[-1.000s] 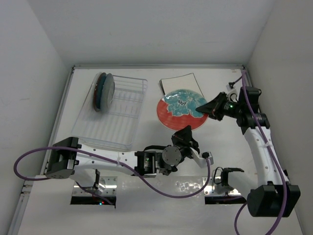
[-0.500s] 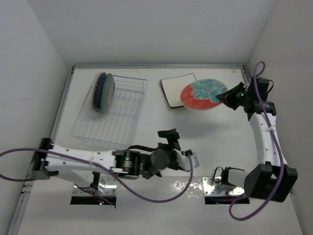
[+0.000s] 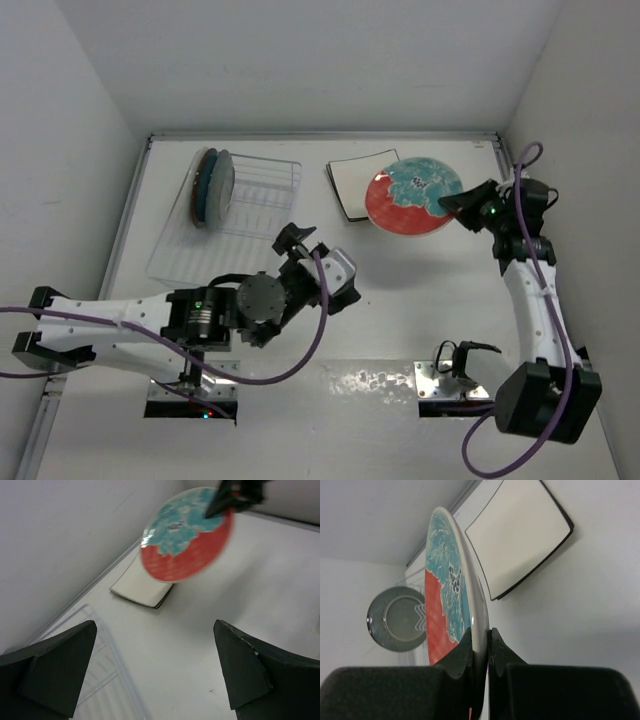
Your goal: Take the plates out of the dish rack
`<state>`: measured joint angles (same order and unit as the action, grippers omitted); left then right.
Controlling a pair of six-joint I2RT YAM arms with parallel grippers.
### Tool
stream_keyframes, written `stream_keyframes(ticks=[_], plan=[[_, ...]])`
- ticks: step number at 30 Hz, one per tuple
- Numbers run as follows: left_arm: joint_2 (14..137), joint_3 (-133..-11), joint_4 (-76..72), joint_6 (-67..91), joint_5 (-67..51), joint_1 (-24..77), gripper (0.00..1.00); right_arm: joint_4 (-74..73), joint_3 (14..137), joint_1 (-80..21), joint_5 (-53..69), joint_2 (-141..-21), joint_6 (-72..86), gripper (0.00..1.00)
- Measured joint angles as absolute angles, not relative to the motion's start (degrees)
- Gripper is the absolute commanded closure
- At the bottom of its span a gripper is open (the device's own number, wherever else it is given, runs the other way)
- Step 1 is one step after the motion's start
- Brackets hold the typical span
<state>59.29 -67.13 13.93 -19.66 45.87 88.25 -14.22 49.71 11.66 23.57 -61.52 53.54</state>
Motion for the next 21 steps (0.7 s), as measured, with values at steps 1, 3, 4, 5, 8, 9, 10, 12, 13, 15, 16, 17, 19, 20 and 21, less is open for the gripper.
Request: stream_keyframes(ticks=[1,3,4,5,8,9,10,12,13,15,16,17,19,20,21], plan=[[60.49,-67.02,14.26,-18.35,48.29,87.15,0.0,-12.47,46.89,11.64,24.62,-59.66,53.08,1.0],[62.72,-68.12,16.27,-14.7,51.83,83.2,0.0,-10.0,41.1,11.62,26.3,-55.44,51.99,1.0],[63.81,-69.23,17.52,-12.69,53.3,80.6,0.0,-7.99,37.54,11.57,27.38,-53.04,51.68,1.0],[65.01,-71.02,19.0,-10.46,54.81,77.87,0.0,-5.98,34.02,11.57,28.42,-50.76,51.83,1.0],[66.59,-76.31,22.22,-3.99,59.72,71.94,0.0,-2.02,24.16,11.57,31.18,-44.86,52.07,1.0],[66.48,-78.35,23.57,-1.8,61.25,70.85,0.0,-1.96,21.3,11.46,31.46,-43.18,51.9,1.0],[66.28,-80.38,24.51,0.38,62.46,69.82,0.0,-2.26,19.0,11.35,31.7,-41.93,51.37,1.0],[65.58,-83.64,25.91,3.66,64.36,67.81,0.0,-3.84,15.22,10.92,31.83,-40.34,50.46,1.0],[64.99,-84.88,26.48,5.21,65.12,66.15,0.0,-4.91,13.93,10.46,31.66,-40.14,49.8,1.0],[64.01,-86.37,28.03,7.73,65.73,62.63,0.0,-6.96,12.53,9.08,30.87,-40.47,48.58,1.0],[63.7,-86.91,28.93,8.95,65.54,60.51,0.0,-8.27,12.45,8.1,30.06,-41.06,47.53,1.0],[63.64,-87.24,29.63,9.96,65.14,58.76,0.0,-9.19,12.47,6.79,29.34,-41.93,46.48,1.0],[63.88,-87.83,31.29,11.92,63.02,53.63,0.0,-10.72,12.99,4.23,27.79,-44.84,44.69,0.99],[64.51,-88.25,32.25,12.8,61.28,50.96,0.0,-11.33,13.45,2.92,26.94,-46.87,43.94,0.98],[65.28,-88.73,33.01,13.61,59.22,48.23,0.0,-11.62,13.63,1.91,26.46,-48.45,43.7,0.95]])
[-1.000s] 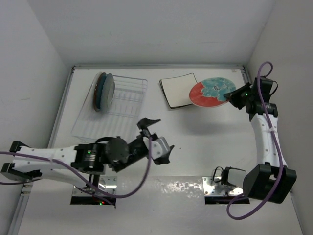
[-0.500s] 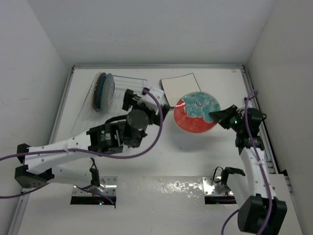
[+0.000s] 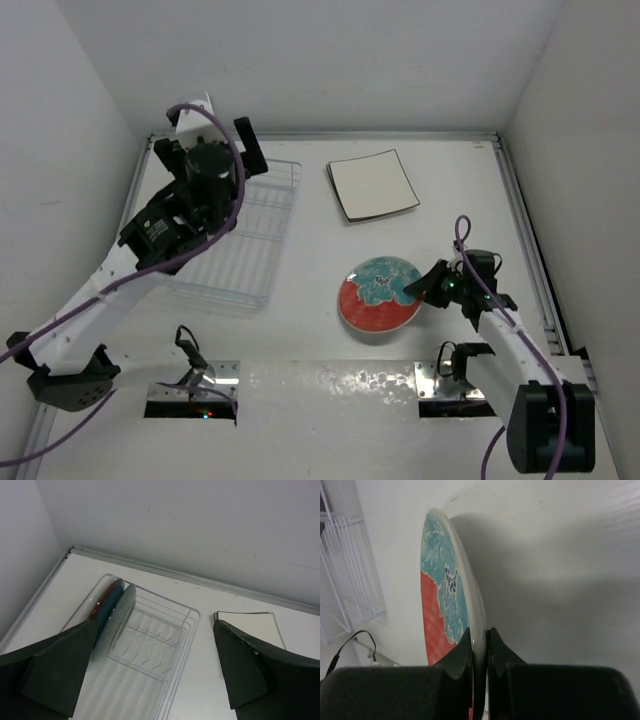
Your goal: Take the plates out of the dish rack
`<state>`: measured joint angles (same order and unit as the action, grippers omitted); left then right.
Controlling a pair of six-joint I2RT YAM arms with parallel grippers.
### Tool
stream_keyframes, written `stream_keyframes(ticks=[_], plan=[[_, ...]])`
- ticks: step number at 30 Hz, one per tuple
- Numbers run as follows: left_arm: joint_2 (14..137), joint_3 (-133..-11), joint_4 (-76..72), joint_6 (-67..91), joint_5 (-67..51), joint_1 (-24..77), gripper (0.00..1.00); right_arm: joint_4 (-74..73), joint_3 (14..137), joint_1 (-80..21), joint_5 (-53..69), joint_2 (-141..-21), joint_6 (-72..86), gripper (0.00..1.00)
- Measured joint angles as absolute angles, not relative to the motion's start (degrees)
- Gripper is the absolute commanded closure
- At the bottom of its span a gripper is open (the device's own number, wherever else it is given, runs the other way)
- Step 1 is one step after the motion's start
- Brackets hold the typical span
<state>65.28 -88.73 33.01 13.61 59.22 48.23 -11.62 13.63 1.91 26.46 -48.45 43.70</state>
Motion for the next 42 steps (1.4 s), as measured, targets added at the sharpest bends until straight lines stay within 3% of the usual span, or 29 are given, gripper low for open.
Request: stream_keyframes(ticks=[5,8,9,14,15,17,22,27,34,38,42], plan=[[70.26,-89.34,35.55,16.16,50.06,37.28,0.0,-10.33,16.29,-1.87,25.04,-53.58,42.92,0.85],[71.85,-89.34,36.38,16.84,44.75,32.16,0.0,-9.58,17.3,-2.83,23.05,-56.55,41.76,0.62],[72.14,-89.34,36.4,16.88,43.05,30.09,0.0,-9.8,17.52,-3.14,21.98,-57.63,41.17,0.47],[72.75,-89.01,36.23,17.04,35.88,21.78,0.0,-13.17,19.86,-4.36,17.41,-62.87,38.7,0.29],[72.79,-88.73,36.03,17.02,34.35,20.25,0.0,-14.2,20.99,-4.56,16.51,-64.05,38.11,0.14],[72.97,-88.01,35.81,16.99,31.66,18.35,0.0,-16.25,24.4,-4.86,15.14,-66.61,37.12,0.01],[74.81,-86.83,35.77,16.34,27.07,16.71,0.01,-23.24,39.38,-7.14,8.38,-73.14,33.34,0.01],[77.78,-86.11,35.79,14.31,21.54,14.66,0.15,-28.64,51.42,-9.78,-1.17,-73.34,29.54,0.01],[84.05,-86.08,35.86,11.64,12.27,7.46,0.29,-31.83,49.89,-9.93,3.05,-63.81,25.41,0.03],[88.44,-86.52,35.99,10.39,7.16,5.58,0.43,-32.42,48.07,-10.5,8.84,-63.16,23.11,0.05],[91.0,-86.52,36.18,9.98,3.95,5.48,0.45,-33.71,45.93,-11.09,12.6,-61.52,22.09,0.07]])
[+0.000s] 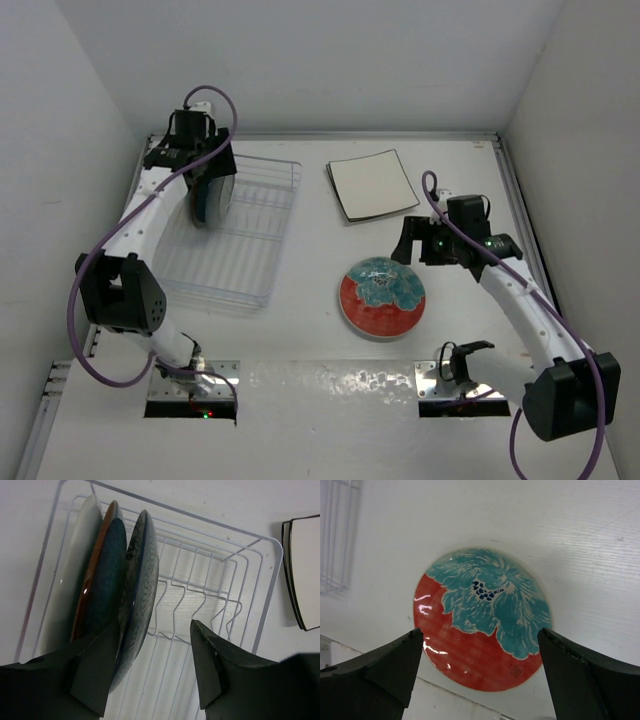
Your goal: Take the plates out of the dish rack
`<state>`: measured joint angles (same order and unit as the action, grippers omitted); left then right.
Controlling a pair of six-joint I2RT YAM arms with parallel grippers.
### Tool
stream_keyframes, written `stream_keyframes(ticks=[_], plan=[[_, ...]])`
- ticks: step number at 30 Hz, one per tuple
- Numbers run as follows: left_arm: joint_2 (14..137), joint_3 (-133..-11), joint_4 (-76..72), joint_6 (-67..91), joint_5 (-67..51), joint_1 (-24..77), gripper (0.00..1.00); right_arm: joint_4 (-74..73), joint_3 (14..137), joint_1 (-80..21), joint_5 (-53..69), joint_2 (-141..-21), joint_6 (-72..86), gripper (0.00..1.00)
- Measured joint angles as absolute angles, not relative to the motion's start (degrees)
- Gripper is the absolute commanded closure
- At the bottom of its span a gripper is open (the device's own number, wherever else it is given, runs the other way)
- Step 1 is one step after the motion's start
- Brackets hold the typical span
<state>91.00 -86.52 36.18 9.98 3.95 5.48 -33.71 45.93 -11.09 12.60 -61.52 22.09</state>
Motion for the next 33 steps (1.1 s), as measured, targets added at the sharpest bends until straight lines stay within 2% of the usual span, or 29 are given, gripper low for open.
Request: stream_keyframes(ticks=[9,13,21,27,33], plan=[[91.68,-85.93,35.22,9.45,3.18,5.19,0.61,-33.52,45.87,-11.42,15.99,-60.16,21.82,0.08],[92.03,-84.23,34.0,9.28,3.14,4.78,0.78,-33.52,45.8,-11.42,16.51,-59.48,21.85,0.08],[92.01,-83.77,33.41,8.4,0.71,4.34,1.0,-33.12,44.62,-11.42,17.43,-58.35,22.26,0.08],[92.16,-84.4,34.15,8.1,-0.47,4.12,1.0,-33.01,43.7,-11.42,18.04,-58.02,22.5,0.08],[95.72,-91.29,40.99,6.59,-1.85,4.12,1.0,-32.34,43.2,-11.42,18.31,-57.67,23.38,0.07]])
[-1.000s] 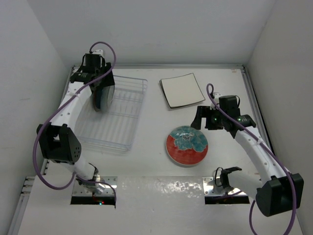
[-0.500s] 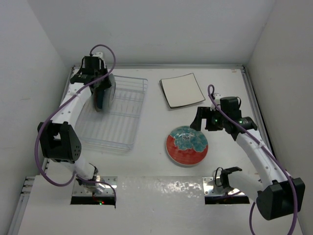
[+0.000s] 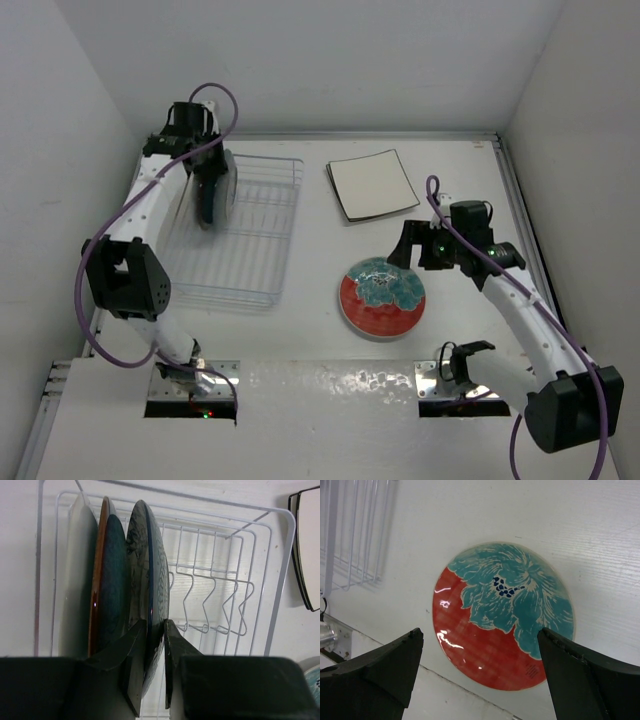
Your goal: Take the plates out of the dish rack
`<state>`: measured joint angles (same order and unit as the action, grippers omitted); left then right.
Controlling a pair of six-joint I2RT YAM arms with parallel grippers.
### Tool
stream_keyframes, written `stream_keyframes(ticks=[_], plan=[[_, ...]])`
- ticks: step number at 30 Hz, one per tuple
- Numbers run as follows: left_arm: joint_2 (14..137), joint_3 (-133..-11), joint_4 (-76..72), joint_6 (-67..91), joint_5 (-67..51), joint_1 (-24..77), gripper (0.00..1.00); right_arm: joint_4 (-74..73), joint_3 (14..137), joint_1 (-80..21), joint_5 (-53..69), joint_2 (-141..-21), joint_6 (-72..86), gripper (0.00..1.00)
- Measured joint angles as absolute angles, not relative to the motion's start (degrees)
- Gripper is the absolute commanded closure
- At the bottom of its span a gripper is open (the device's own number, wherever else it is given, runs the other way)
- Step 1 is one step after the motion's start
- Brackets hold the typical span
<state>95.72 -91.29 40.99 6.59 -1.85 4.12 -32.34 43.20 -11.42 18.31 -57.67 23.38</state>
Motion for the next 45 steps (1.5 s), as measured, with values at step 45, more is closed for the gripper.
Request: stream_keyframes(ticks=[45], plan=[[72.88,-53.34,-19.25,-54.15,37.34,70.08,1.0,-26.39,69.84,6.11,37.93,-67.59,50.65,0.03]])
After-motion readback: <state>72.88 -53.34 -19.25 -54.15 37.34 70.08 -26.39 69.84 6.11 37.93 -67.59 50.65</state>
